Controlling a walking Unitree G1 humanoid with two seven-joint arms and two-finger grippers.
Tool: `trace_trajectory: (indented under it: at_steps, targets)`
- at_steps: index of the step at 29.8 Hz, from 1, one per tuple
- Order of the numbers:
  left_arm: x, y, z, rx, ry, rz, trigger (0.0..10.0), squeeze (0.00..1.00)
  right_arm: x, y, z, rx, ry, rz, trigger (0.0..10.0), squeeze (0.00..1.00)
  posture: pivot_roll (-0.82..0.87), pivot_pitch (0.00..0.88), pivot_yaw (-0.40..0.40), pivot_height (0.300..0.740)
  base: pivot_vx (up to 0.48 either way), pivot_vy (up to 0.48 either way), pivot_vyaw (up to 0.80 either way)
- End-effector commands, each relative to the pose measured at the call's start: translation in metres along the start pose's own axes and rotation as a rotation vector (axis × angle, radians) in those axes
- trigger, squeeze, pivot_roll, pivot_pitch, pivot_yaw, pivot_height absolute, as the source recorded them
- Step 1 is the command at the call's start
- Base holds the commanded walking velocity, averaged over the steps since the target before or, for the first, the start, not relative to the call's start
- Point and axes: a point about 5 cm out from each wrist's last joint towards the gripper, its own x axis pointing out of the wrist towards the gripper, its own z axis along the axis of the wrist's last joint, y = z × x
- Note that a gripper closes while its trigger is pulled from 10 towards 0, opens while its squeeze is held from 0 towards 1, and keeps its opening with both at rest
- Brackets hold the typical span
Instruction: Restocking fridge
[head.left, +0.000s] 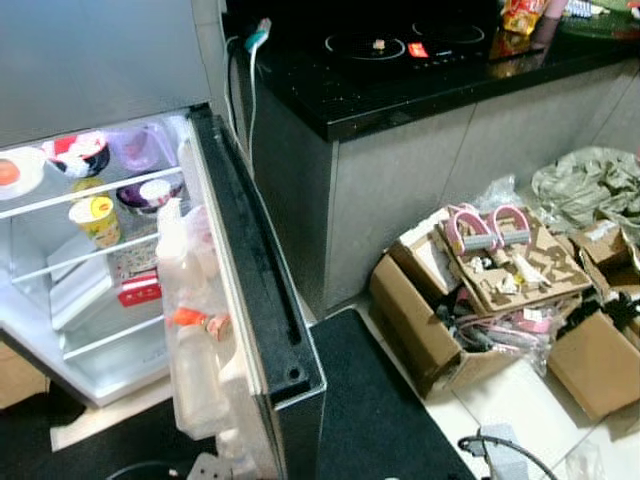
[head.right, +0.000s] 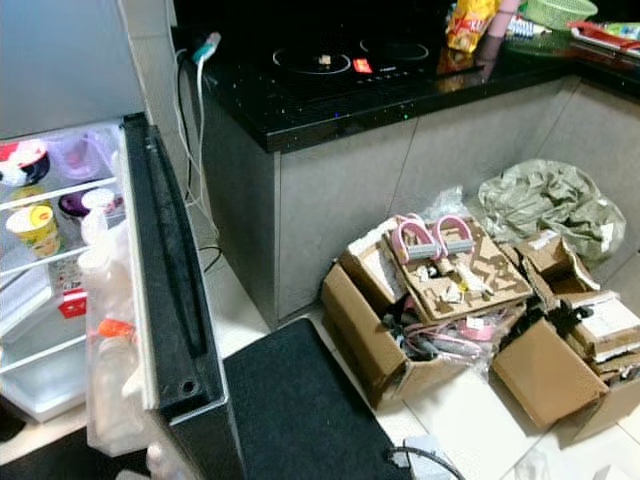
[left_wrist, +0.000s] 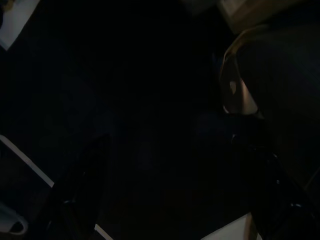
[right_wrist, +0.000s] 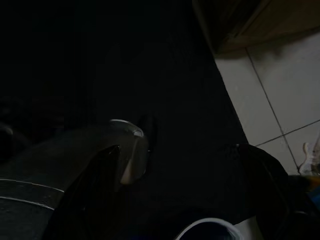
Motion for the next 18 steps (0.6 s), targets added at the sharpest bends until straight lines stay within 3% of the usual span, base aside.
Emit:
trace_trajectory:
  at_steps: [1,18]
  targets:
    - [-0.0001,-0.0088,-0.0028,-0.003,0.011,-0.021,10.0,0.0,-0.0009,-0.0014,-0.0027,0.019,0.001,-0.015,10.0,0.0,-0.03,0.014,-0.076,0.74,-0.386,0.0,0.0]
    - [0.0,-0.0079,-0.0023,0.002,0.011,-0.013,10.0,0.0,-0.0015,-0.0001,-0.0071,0.029,0.007,-0.022,10.0,0.0,-0.03,0.02,-0.069,0.74,-0.034,0.0,0.0]
